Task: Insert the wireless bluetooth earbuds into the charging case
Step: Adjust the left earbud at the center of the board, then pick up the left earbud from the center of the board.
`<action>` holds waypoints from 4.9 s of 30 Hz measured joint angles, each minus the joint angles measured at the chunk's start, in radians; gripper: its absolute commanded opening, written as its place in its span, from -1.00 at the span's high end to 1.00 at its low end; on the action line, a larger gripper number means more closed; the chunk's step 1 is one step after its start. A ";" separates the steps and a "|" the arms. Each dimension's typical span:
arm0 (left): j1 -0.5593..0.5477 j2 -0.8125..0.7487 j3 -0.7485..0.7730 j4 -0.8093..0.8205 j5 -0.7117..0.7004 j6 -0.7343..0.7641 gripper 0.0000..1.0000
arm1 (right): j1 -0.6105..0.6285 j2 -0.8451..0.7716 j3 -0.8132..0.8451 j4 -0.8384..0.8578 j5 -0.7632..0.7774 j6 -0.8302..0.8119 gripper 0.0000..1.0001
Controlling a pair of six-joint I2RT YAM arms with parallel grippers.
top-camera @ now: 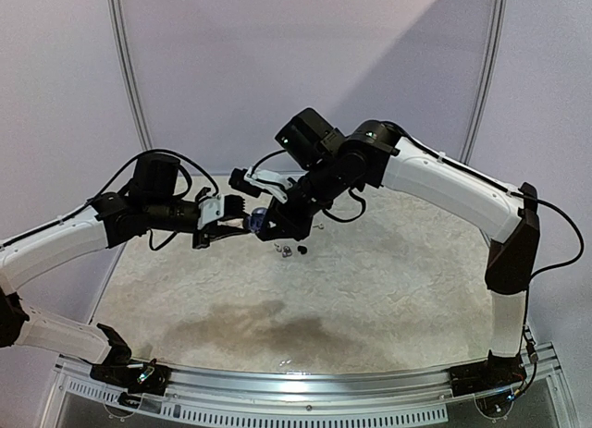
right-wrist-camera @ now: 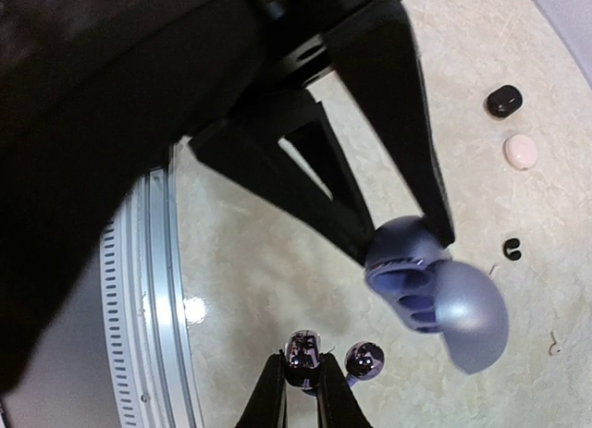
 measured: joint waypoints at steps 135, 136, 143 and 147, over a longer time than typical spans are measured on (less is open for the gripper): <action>0.077 -0.024 -0.124 -0.017 -0.116 -0.040 1.00 | -0.211 -0.094 -0.884 0.405 0.385 -0.456 0.60; 0.077 -0.024 -0.124 -0.018 -0.116 -0.040 1.00 | -0.213 -0.093 -0.878 0.406 0.388 -0.454 0.59; 0.077 -0.024 -0.124 -0.018 -0.117 -0.039 1.00 | -0.233 -0.079 -0.851 0.407 0.395 -0.445 0.61; 0.077 -0.024 -0.124 -0.018 -0.117 -0.035 1.00 | -0.237 -0.077 -0.849 0.407 0.396 -0.445 0.62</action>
